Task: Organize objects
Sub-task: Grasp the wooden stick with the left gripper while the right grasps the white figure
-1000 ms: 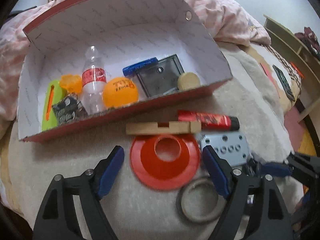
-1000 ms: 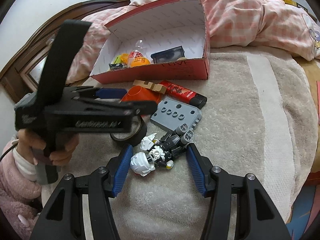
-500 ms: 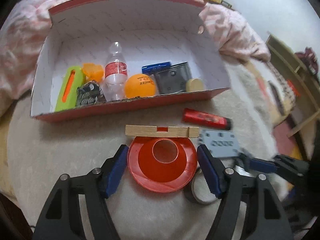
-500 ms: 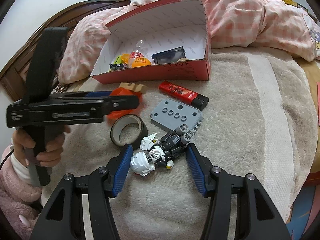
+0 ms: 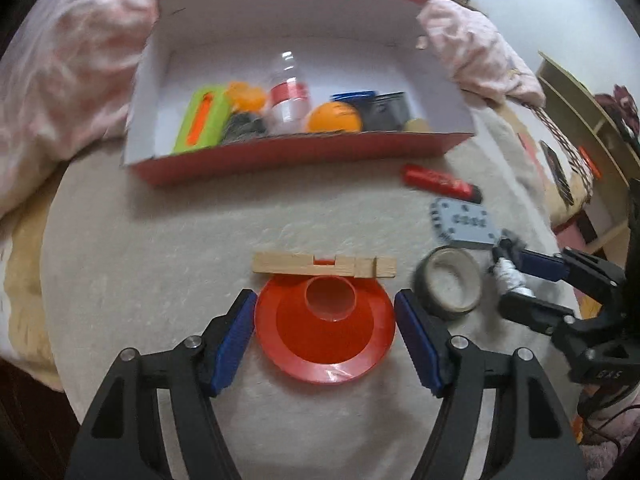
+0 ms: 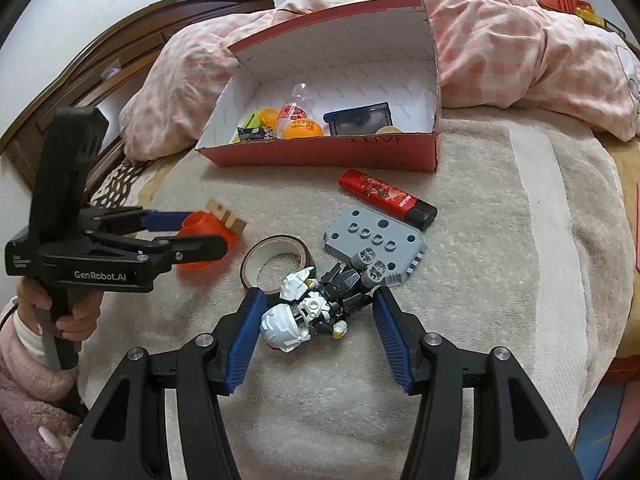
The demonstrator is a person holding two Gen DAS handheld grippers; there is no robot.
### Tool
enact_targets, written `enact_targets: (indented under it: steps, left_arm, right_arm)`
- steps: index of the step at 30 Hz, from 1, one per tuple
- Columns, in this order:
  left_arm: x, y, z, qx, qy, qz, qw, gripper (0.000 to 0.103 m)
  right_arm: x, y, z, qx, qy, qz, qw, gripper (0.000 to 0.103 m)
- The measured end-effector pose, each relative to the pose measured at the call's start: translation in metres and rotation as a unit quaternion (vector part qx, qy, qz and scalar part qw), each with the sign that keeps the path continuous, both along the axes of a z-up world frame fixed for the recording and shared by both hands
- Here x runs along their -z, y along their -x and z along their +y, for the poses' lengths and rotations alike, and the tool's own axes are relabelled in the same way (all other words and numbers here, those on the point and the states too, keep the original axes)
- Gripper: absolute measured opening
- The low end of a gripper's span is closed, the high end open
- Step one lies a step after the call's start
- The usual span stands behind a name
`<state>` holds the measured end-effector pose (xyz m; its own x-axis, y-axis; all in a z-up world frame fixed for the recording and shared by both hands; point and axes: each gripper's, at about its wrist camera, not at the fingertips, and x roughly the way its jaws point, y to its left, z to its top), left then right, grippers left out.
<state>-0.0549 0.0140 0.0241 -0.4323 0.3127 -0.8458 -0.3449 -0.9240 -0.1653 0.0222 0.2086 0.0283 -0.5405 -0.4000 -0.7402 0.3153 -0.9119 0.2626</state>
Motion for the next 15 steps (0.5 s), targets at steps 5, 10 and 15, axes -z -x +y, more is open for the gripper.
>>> enact_targets:
  steps: [5, 10, 15]
  left_arm:
    - [0.006, 0.010, -0.007, -0.020, -0.001, -0.004, 0.9998, 0.072]
    - [0.008, 0.018, 0.001, -0.010, 0.003, -0.004, 0.9999, 0.079]
    - [0.010, 0.022, 0.008, -0.016, 0.028, 0.014, 0.9994, 0.079]
  right_arm:
    - [0.001, 0.002, -0.006, -0.006, -0.001, -0.002, 1.000, 0.057]
    - [0.003, 0.003, -0.007, -0.006, -0.002, -0.006, 1.000, 0.057]
    - [0.004, 0.004, -0.007, -0.005, -0.002, -0.008, 1.000, 0.057]
